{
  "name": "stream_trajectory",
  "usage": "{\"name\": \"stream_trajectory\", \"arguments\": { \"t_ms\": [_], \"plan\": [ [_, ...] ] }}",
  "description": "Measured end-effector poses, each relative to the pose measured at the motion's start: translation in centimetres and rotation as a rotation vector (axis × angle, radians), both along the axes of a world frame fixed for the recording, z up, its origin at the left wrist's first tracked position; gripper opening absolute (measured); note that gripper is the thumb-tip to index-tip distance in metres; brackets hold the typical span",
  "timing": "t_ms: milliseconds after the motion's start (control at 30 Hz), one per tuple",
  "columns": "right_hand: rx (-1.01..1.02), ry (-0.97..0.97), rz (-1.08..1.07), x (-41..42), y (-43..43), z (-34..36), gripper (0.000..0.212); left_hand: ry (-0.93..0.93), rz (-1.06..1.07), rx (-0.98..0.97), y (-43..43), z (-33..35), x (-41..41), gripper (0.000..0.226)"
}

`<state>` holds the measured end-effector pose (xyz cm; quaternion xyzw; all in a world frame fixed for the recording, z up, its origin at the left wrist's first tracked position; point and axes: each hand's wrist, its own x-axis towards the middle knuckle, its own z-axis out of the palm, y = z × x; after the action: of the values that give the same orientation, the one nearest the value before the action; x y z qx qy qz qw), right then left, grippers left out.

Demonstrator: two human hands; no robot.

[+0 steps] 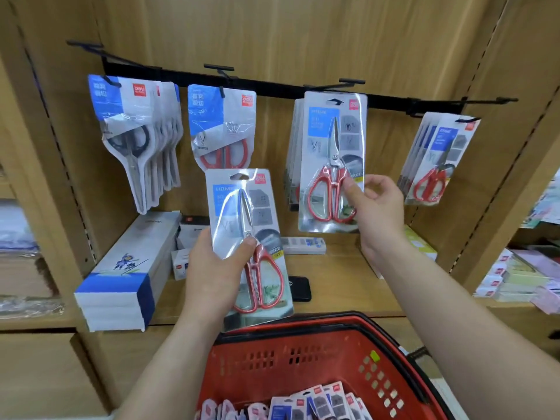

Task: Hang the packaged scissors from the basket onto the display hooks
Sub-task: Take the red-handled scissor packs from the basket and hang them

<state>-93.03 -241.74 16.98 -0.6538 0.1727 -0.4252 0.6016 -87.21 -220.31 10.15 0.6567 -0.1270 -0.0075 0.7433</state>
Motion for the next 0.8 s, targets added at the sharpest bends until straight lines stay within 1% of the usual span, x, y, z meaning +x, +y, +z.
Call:
{"name": "stream_trajectory", "arguments": {
  "t_ms": [133, 267, 333, 400, 467, 500, 533, 567, 633, 667, 700, 733, 800],
  "plan": [
    [0.011, 0.052, -0.090, 1.2, -0.3, 0.5, 0.034, -0.020, 0.012, 0.015, 0.0, 0.3, -0.1, 0.032],
    [-0.037, 0.067, -0.103, 1.6, -1.1, -0.1, 0.033, -0.029, 0.003, 0.008, 0.0, 0.3, -0.1, 0.029],
    [-0.053, 0.132, -0.106, 2.5, -1.4, -0.3, 0.037, -0.033, 0.002, 0.008, 0.0, 0.3, -0.1, 0.030],
    [-0.020, 0.216, -0.137, 3.4, -1.4, -0.5, 0.052, -0.043, 0.004, 0.022, 0.0, 0.2, -0.1, 0.030],
    [-0.051, 0.325, -0.213, 3.6, -1.2, -1.2, 0.066, -0.051, -0.002, 0.029, -0.1, 0.2, -0.2, 0.030],
    [-0.081, 0.370, -0.252, 3.3, -0.8, -1.9, 0.067, -0.054, -0.008, 0.024, -0.1, 0.1, -0.2, 0.030],
    [-0.093, 0.390, -0.246, 2.6, 0.0, -2.9, 0.063, -0.060, -0.012, 0.017, -0.1, 0.1, -0.2, 0.029],
    [-0.091, 0.399, -0.178, 1.6, 1.0, -4.0, 0.055, -0.065, -0.018, 0.012, -0.1, 0.1, -0.2, 0.028],
    [-0.043, 0.406, 0.144, -0.7, 3.8, -6.1, 0.032, -0.071, -0.024, 0.012, -0.2, 0.0, -0.1, 0.025],
    [-0.017, 0.411, 0.315, -1.6, 5.2, -7.0, 0.025, -0.081, -0.021, 0.013, -0.2, -0.1, 0.0, 0.024],
    [-0.016, 0.407, 0.444, -2.3, 6.4, -7.8, 0.022, -0.095, -0.017, 0.012, -0.3, -0.2, 0.1, 0.024],
    [-0.032, 0.395, 0.521, -2.8, 7.3, -8.5, 0.024, -0.106, -0.018, 0.017, -0.4, -0.3, 0.0, 0.024],
    [-0.045, 0.364, 0.540, -3.2, 8.1, -9.3, 0.030, -0.112, -0.044, 0.036, -0.5, -0.4, -0.1, 0.024]
  ]
}}
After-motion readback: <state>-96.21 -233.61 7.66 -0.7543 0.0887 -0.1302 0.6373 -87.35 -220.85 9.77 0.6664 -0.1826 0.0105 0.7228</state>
